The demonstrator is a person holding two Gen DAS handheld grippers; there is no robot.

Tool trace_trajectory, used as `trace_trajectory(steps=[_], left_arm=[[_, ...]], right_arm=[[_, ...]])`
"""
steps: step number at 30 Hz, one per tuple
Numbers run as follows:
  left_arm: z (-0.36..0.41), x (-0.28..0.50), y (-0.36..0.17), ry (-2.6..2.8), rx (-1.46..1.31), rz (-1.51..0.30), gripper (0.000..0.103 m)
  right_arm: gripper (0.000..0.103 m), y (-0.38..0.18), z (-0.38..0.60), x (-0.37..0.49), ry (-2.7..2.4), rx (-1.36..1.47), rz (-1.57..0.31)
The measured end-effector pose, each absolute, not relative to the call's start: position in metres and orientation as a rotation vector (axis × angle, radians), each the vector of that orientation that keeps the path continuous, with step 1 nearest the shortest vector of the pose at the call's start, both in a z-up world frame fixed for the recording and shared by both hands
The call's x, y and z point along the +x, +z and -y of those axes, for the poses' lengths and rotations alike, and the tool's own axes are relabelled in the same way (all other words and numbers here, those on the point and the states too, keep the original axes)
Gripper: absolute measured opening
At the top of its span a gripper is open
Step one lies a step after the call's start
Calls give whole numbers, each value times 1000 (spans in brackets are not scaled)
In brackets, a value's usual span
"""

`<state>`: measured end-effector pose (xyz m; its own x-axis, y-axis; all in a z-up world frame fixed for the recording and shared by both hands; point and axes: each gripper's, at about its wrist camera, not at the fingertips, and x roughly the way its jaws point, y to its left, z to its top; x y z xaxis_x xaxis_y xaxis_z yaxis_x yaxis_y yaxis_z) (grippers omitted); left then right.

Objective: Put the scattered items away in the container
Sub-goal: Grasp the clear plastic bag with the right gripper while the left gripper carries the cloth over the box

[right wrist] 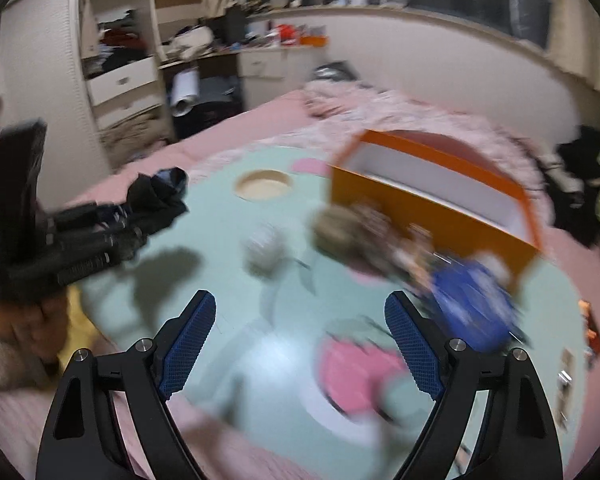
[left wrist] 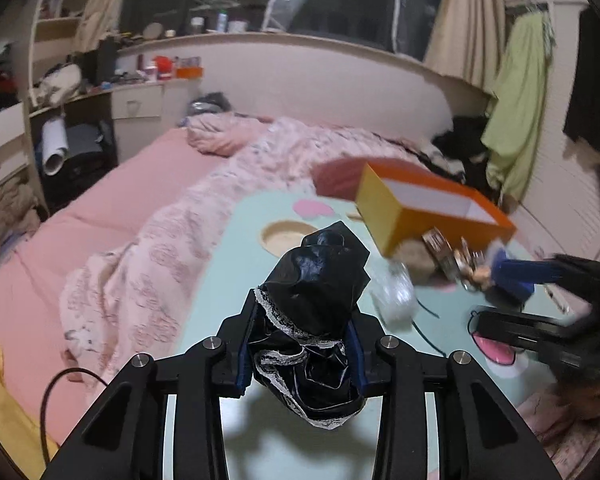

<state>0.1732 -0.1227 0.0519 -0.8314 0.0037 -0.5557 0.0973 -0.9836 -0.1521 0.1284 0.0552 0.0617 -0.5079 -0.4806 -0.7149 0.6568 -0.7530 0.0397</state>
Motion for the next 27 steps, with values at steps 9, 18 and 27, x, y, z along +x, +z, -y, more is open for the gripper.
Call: trace_trajectory(steps=[9, 18, 27], left_arm=[[132, 174, 58, -2965, 842, -324, 36], [96, 145, 80, -3110, 880, -340, 36], [32, 47, 121, -3278, 1009, -272, 36]], right_arm=[[30, 8, 23, 77, -2197, 1204, -404], [29, 46, -52, 90, -2295, 1049, -187], [29, 96, -127, 44, -2544, 1003, -77]])
